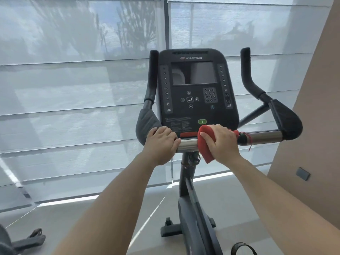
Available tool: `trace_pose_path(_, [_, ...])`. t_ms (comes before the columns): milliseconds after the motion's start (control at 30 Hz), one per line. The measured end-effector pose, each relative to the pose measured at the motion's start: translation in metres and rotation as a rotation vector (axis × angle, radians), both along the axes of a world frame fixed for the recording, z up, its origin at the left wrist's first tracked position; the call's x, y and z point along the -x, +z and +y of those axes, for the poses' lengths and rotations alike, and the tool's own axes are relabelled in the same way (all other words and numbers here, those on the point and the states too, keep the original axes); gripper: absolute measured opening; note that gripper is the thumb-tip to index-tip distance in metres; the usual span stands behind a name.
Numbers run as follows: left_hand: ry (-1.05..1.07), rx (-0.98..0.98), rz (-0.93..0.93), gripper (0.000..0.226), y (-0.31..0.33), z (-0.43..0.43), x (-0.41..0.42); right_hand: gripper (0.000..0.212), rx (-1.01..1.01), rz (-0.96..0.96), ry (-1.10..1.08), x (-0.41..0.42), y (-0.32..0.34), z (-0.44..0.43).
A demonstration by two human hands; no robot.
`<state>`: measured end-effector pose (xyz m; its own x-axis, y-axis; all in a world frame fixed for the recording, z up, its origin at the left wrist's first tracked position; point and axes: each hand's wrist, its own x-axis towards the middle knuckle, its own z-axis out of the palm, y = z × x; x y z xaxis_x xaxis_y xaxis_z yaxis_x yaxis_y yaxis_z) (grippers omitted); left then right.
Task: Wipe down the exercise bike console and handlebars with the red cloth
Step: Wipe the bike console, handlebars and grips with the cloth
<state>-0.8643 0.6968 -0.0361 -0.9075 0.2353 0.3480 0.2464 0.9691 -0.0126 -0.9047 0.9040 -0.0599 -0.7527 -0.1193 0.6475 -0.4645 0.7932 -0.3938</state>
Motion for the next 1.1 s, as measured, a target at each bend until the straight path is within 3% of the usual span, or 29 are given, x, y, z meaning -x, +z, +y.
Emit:
trace_pose_path(300, [0.012, 0.016, 0.018, 0.038, 0.0, 0.002, 0.0, 0.041, -0.037, 0.053, 0.118, -0.009, -0.006, 0.009])
trace_pose_path(700, [0.013, 0.002, 0.028, 0.039, 0.0, 0.002, -0.002, 0.047, -0.023, 0.011, 0.097, -0.005, -0.005, 0.009])
trace_pose_path(1100, [-0.043, 0.018, -0.048, 0.04, 0.005, -0.002, 0.0, 0.034, -0.005, 0.009, 0.063, -0.019, 0.001, -0.005])
